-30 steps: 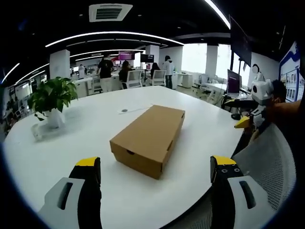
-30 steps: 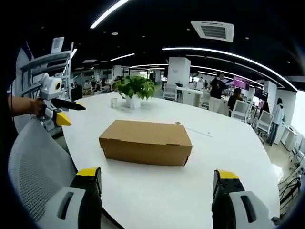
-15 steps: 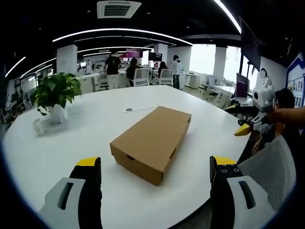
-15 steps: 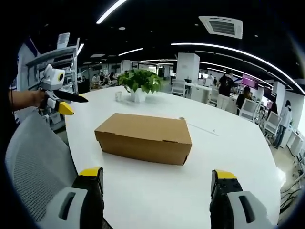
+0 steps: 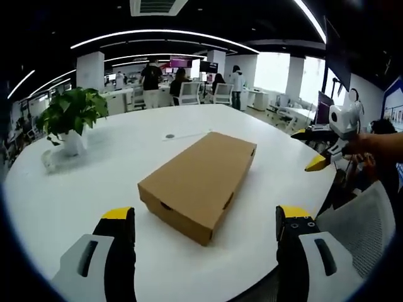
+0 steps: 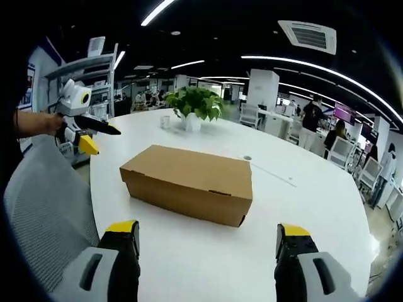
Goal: Operate the shoe box by opening the lid, removing the specified soft item, and placing it in the target area until the item is outside and the box remains undamaged.
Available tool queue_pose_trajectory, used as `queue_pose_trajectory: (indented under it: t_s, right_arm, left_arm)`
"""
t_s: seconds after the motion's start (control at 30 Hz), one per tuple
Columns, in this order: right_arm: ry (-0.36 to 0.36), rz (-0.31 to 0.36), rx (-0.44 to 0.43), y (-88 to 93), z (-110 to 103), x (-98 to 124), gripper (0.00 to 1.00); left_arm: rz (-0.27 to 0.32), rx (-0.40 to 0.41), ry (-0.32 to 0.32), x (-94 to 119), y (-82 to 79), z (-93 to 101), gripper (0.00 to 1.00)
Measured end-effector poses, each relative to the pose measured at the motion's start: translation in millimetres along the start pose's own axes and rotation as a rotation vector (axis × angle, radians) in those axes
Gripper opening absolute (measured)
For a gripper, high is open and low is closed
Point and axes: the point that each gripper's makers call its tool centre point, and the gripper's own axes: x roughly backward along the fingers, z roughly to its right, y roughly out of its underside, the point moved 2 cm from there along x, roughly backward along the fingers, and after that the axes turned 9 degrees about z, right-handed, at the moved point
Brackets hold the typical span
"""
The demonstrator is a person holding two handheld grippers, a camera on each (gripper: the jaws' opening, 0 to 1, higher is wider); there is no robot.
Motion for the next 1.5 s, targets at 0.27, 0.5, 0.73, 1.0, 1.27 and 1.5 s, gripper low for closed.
queue_pose_trajectory:
  t_s: [0.27, 0.5, 0.73, 1.0, 1.27, 1.5]
  right_arm:
    - [-0.042, -0.012, 0.022, -1.4, 15.6, -15.5, 0.85]
    - [-0.070, -0.019, 0.043, -0.2, 22.7, -26.8, 0.80]
    - [-0.104, -0.044, 0.064, 4.5, 29.7, -42.1, 0.75]
    - [-0.138, -0.063, 0.088, 8.0, 37.3, -57.8, 0.70]
    - [-0.144, -0.088, 0.099, 12.4, 47.6, -75.5, 0.62]
    - [-0.180, -0.125, 0.141, 16.5, 48.7, -90.0, 0.57]
  left_arm:
    - [-0.031, 0.023, -0.017, -9.6, 6.7, -0.7, 0.96]
    - [-0.064, 0.050, -0.020, -19.4, 15.1, 2.0, 0.93]
    - [-0.086, 0.076, -0.039, -30.3, 23.5, 0.7, 0.90]
    - [-0.115, 0.078, -0.063, -38.9, 36.9, -3.5, 0.86]
    - [-0.142, 0.098, -0.084, -46.0, 48.7, -8.0, 0.82]
    - [-0.154, 0.092, -0.097, -50.0, 51.5, -7.2, 0.77]
